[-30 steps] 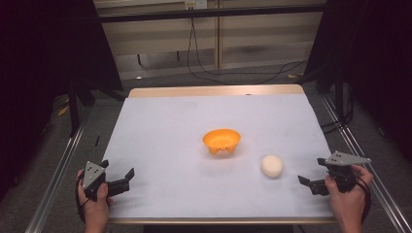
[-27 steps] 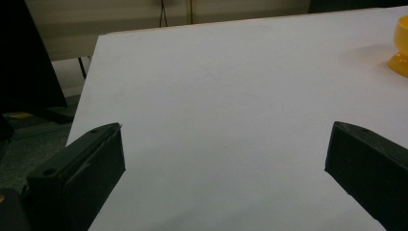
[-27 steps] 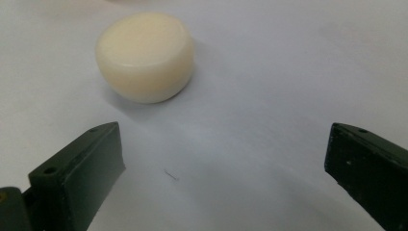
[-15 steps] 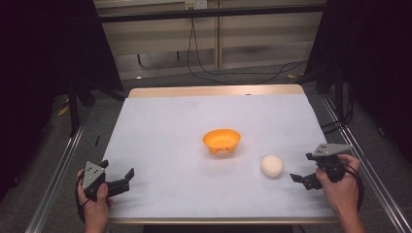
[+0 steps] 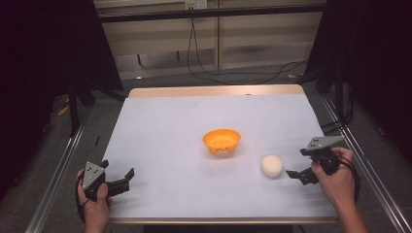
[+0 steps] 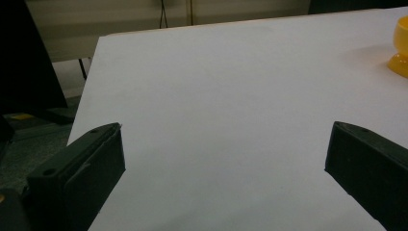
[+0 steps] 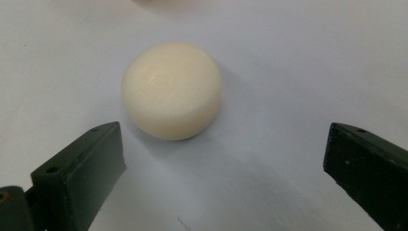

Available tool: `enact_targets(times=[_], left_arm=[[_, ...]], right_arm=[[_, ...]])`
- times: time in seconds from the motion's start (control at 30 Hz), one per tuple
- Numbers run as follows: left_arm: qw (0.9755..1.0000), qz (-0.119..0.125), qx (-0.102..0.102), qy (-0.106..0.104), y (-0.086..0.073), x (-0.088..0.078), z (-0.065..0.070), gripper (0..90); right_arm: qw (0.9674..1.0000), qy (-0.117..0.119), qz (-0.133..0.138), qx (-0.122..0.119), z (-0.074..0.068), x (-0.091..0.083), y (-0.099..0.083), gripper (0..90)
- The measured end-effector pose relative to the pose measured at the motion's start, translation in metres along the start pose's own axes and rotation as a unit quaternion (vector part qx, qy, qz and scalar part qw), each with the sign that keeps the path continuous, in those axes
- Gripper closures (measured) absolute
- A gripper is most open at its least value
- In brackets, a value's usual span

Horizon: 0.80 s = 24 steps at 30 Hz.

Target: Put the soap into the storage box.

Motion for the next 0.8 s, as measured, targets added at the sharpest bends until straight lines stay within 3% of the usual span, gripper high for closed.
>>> enact_targets(times=[0.8], left_arm=[[1.0, 0.001, 0.001, -0.001, 0.0, 0.0, 0.0, 0.0]], right_arm=[[0.9977, 0.038, -0.031, -0.047, -0.016, 0.019, 0.032, 3.2]])
Point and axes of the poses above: each handheld gripper's, and its own axes: x roughly forward along the jaws, y roughly out of its top, z roughly to its right, the point moved 6 cm from there along x, roughly forward along the jaws, and after that the axes turned 15 degrees about -z, right-handed, at the moved point
